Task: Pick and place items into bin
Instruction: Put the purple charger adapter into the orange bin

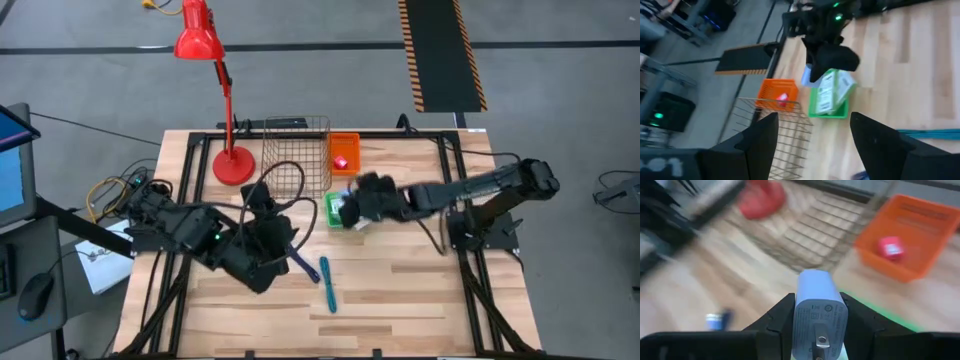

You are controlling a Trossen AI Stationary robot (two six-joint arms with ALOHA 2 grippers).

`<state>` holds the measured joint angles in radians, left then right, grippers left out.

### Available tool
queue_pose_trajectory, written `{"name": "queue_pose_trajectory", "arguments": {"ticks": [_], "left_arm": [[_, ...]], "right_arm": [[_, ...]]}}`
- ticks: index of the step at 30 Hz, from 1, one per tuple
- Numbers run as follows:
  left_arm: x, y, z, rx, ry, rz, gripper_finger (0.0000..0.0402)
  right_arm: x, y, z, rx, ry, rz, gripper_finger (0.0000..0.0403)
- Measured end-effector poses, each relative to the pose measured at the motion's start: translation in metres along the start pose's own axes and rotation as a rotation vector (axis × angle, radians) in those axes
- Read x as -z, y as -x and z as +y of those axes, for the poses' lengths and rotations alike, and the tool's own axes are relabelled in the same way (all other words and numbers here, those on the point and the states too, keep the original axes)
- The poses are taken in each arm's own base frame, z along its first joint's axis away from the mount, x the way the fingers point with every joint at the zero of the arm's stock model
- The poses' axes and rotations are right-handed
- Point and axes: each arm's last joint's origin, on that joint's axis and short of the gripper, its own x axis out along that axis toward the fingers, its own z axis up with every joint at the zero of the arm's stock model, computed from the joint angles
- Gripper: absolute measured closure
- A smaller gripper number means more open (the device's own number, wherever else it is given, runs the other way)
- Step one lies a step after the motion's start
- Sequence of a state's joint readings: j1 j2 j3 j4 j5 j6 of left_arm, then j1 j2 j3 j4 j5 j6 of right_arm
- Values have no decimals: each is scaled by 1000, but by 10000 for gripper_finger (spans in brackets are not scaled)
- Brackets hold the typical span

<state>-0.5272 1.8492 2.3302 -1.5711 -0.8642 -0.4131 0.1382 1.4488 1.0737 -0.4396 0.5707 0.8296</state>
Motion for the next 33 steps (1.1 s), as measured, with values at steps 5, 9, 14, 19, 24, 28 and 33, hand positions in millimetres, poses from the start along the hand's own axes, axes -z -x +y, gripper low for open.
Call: {"name": "queue_pose_trajectory", "arguments": {"ticks": [5,9,14,19,24,28,33], "left_arm": [[-4,-15,14,-45,-67,31,165],[-7,-30,29,-86,-125,66,165],[-10,-50,51,-141,-167,119,165],[-11,-68,74,-196,-104,166,165],[-10,-78,87,-215,-61,193,165],[-10,-82,93,-230,-47,206,165],[-9,-86,99,-243,-35,216,165]], "right_arm": [[-34,-31,-45,25,85,104,287],[-62,-50,-90,45,116,143,287],[-90,-63,-144,-13,84,156,287],[-102,-74,-178,-92,43,153,287],[-105,-89,-181,-116,62,170,287],[-109,-107,-174,-148,87,196,287],[-113,-126,-170,-135,91,237,283]]}}
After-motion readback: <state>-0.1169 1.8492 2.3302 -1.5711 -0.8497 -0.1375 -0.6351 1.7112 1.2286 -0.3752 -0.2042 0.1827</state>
